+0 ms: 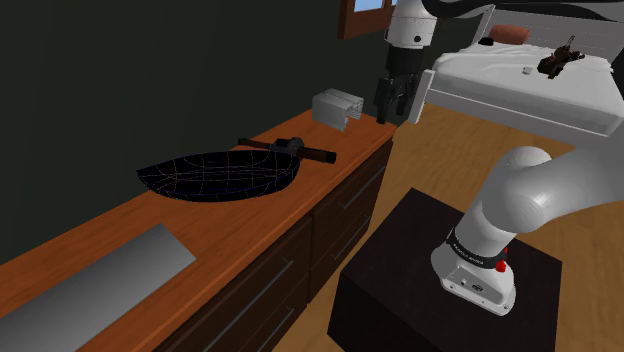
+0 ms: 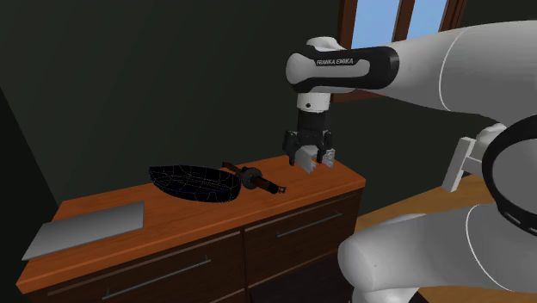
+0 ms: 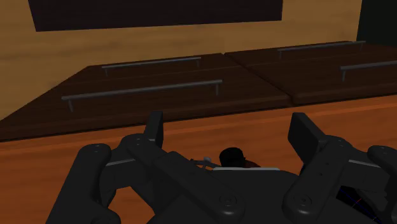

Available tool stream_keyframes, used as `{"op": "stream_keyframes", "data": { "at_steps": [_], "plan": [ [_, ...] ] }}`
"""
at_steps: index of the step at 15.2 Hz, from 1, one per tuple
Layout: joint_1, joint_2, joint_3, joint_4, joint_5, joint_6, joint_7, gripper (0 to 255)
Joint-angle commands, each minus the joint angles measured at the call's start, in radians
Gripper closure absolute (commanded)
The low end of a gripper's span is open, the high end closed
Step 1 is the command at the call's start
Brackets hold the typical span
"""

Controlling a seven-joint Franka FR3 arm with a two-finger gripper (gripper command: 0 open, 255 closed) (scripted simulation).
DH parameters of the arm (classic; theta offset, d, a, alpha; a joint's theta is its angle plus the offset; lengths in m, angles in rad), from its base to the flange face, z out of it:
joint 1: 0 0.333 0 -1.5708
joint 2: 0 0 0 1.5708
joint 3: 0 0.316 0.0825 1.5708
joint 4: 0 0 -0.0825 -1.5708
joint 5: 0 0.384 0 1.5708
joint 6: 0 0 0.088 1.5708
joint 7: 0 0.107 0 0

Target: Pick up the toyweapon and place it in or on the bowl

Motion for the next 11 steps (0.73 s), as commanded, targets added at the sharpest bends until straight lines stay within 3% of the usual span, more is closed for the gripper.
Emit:
{"op": "stream_keyframes", "data": {
  "at_steps": [1,11],
  "plan": [
    [0.000,0.000,0.000,0.000,0.000,0.000,0.000,0],
    [0.041,0.302,0.005,0.034,0.040,0.363,-0.103,0]
  ]
}}
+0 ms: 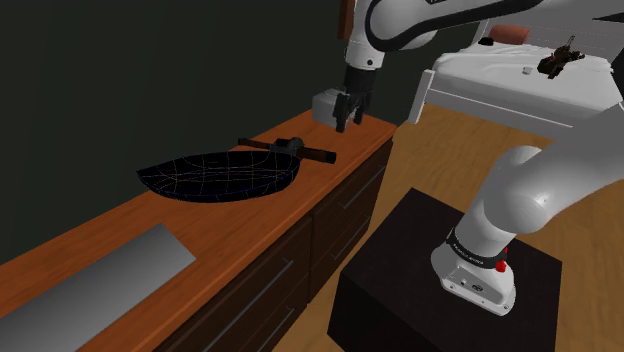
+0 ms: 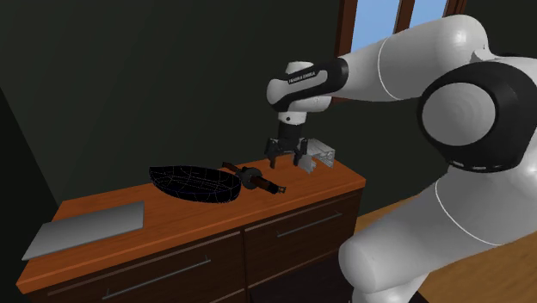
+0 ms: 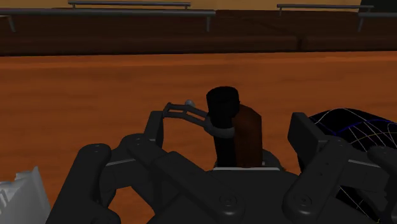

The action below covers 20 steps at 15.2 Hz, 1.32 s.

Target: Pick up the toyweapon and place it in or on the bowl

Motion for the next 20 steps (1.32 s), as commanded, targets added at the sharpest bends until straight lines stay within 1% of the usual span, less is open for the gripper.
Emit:
{"op": "stream_keyframes", "data": {
  "at_steps": [1,6,11,16,20],
  "plan": [
    [0.011,0.053,0.004,0.012,0.012,0.064,-0.017,0],
    [0.032,0.225,0.009,0.090,0.039,0.203,-0.071,0],
    [0.051,0.398,0.017,0.202,0.067,0.312,-0.125,0],
    [0.065,0.571,0.031,0.345,0.090,0.388,-0.174,0],
    [0.073,0.704,0.045,0.477,0.101,0.426,-0.206,0]
  ]
}}
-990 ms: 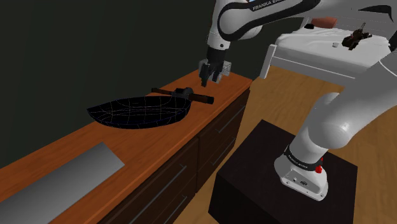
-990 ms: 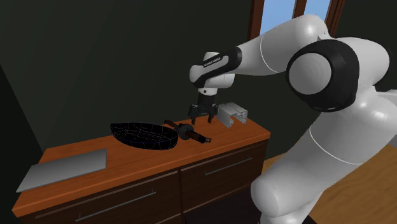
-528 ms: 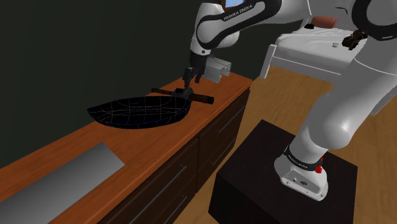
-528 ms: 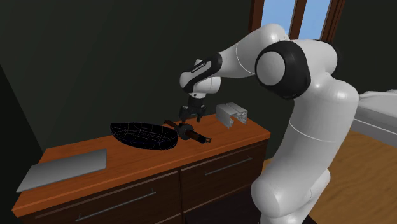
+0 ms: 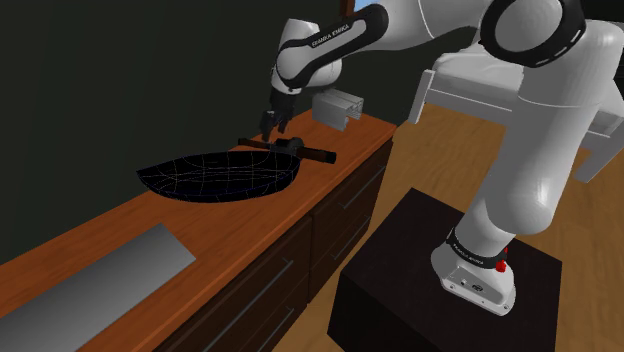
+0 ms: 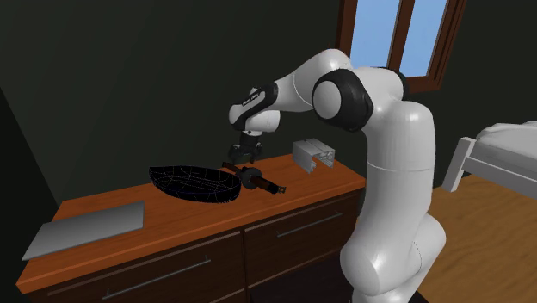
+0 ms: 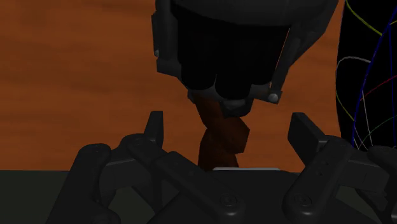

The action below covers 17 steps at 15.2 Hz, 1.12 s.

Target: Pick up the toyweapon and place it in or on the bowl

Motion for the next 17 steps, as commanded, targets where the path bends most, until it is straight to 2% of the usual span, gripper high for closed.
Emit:
{"op": "stream_keyframes", "data": {
  "at_steps": [1,8,16,17],
  "plan": [
    [0.003,0.049,0.005,0.037,0.003,0.022,-0.009,0],
    [0.011,0.112,0.011,0.036,0.008,0.087,-0.013,0],
    [0.011,0.112,0.011,0.037,0.008,0.087,-0.013,0],
    [0.011,0.112,0.011,0.037,0.008,0.087,-0.013,255]
  ]
}}
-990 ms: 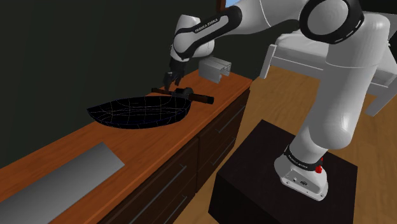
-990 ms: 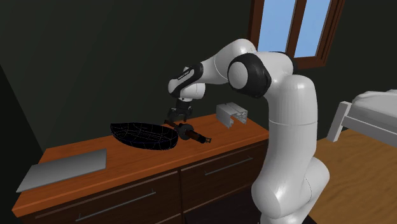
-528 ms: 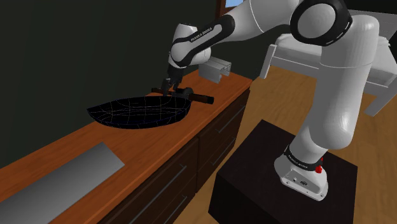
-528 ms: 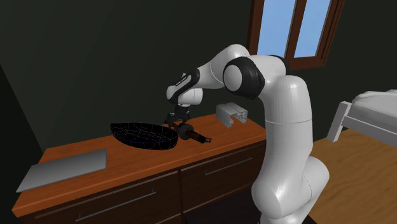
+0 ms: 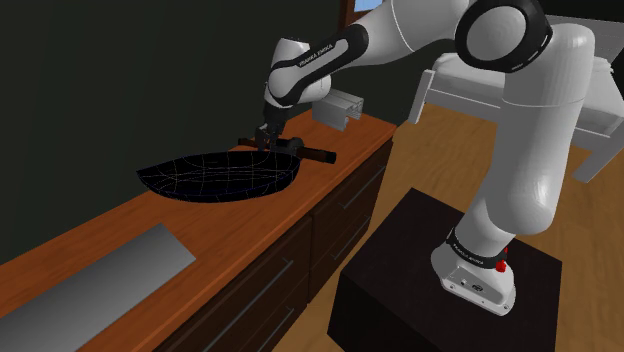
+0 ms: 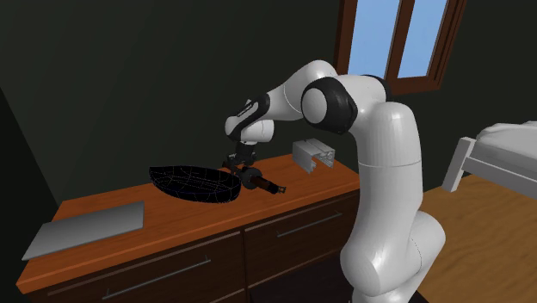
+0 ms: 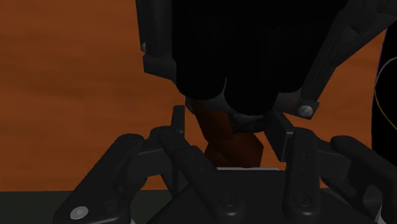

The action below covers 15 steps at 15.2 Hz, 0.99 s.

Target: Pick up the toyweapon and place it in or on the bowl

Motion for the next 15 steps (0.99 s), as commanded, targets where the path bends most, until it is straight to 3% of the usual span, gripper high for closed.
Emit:
{"op": "stream_keyframes", "data": {
  "at_steps": [1,9,15],
  "plan": [
    [0.000,0.000,0.000,0.000,0.000,0.000,0.000,255],
    [0.000,0.000,0.000,0.000,0.000,0.000,0.000,255],
    [0.001,-0.039,-0.004,0.030,-0.012,-0.067,0.019,255]
  ]
}}
